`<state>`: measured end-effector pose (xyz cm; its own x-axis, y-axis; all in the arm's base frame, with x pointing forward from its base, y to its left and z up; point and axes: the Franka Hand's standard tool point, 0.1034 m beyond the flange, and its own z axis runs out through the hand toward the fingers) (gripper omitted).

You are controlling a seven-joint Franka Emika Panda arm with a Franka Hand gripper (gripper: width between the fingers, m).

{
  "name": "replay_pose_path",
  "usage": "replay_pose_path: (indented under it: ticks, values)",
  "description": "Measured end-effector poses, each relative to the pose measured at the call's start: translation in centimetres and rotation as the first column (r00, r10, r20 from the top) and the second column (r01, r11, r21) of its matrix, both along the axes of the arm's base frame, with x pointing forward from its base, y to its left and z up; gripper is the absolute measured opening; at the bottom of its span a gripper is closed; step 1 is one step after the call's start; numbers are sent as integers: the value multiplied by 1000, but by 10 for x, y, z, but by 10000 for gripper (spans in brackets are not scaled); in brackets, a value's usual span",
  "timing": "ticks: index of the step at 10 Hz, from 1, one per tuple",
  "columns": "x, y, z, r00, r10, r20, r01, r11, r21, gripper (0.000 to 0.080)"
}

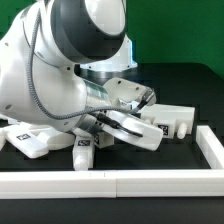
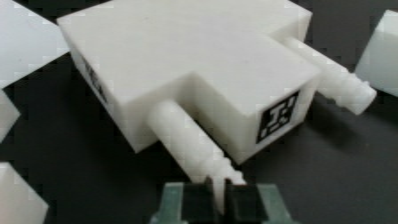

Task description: Assemble chair

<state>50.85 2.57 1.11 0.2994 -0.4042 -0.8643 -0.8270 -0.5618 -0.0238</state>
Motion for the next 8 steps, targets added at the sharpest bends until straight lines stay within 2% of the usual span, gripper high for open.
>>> replay_pose_path:
  ticks: [3, 4, 5, 6, 7, 8]
  values:
    - [16, -11, 34, 998, -4, 60, 4, 1000, 2, 2]
    - [26, -15, 49, 993, -14, 116, 18, 999, -29, 2]
    - [30, -16, 76, 985, -21, 171, 31, 998, -56, 1]
    - [31, -15, 94, 977, -20, 211, 38, 996, -83, 1]
    - [34, -12, 100, 963, -1, 270, 43, 988, -150, 1]
    - [33, -7, 99, 950, 22, 310, 44, 977, -207, 1]
